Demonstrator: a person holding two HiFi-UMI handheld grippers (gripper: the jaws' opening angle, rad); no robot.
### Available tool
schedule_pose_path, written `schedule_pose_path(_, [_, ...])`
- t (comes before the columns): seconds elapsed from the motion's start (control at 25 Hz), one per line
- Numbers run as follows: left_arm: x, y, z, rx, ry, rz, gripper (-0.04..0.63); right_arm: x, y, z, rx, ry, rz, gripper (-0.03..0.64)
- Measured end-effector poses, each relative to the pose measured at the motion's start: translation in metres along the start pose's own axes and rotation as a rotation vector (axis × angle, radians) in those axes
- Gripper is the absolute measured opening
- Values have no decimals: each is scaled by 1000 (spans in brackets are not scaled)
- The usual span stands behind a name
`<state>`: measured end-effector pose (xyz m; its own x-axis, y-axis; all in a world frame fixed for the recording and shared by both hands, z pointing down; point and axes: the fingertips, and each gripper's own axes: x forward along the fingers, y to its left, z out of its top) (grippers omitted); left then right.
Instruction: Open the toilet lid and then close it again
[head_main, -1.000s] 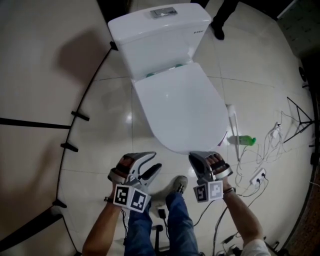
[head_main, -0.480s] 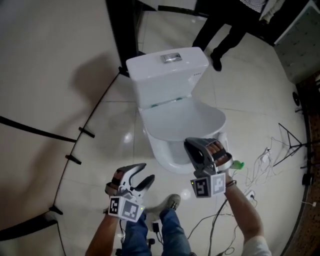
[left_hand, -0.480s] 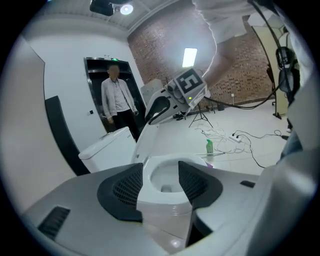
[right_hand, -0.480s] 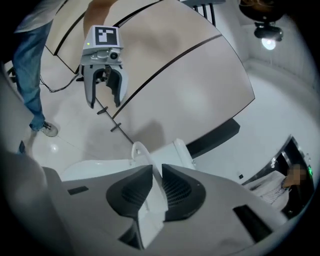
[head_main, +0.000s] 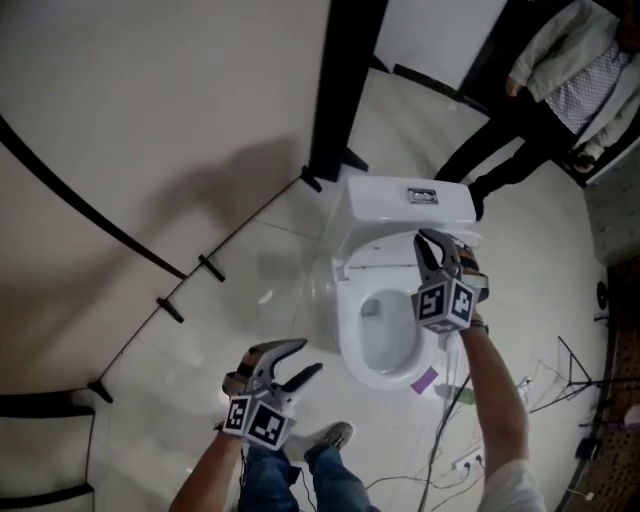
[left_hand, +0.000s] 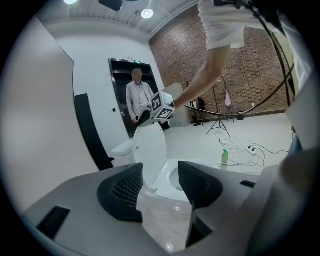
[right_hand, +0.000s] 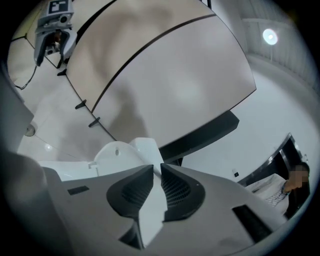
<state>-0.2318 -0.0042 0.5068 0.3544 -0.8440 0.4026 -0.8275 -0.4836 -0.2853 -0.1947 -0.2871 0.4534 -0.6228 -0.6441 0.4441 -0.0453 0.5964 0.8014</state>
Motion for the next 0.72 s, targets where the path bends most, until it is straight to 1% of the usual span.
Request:
schedule_pose_path(0.12, [-12, 12, 0, -19, 2, 28, 218, 33, -19, 4, 22, 45, 6, 45])
schedule_pose_path(0.2, [-19, 19, 0, -29, -1, 39, 218, 48, -29, 7, 46, 74, 5, 23])
schedule_pose_path(0.28, [-25, 23, 1, -41, -2, 48, 218, 57, -36, 10, 68, 94, 4, 9])
schedule_pose_path(0.44, [-34, 25, 2, -66, -6, 56, 218, 62, -36, 6, 55, 100, 2, 6])
schedule_pose_path(0.52, [-37, 25, 3, -86, -10, 56, 218, 61, -37, 5, 107, 116, 4, 6])
schedule_pose_path(0.6, [-40, 28, 8, -126, -27, 61, 218, 57, -43, 3, 196, 123, -6, 8])
schedule_pose_path(0.72, [-47, 40, 24, -199, -78, 81, 218, 34, -61, 9, 319, 69, -48, 8])
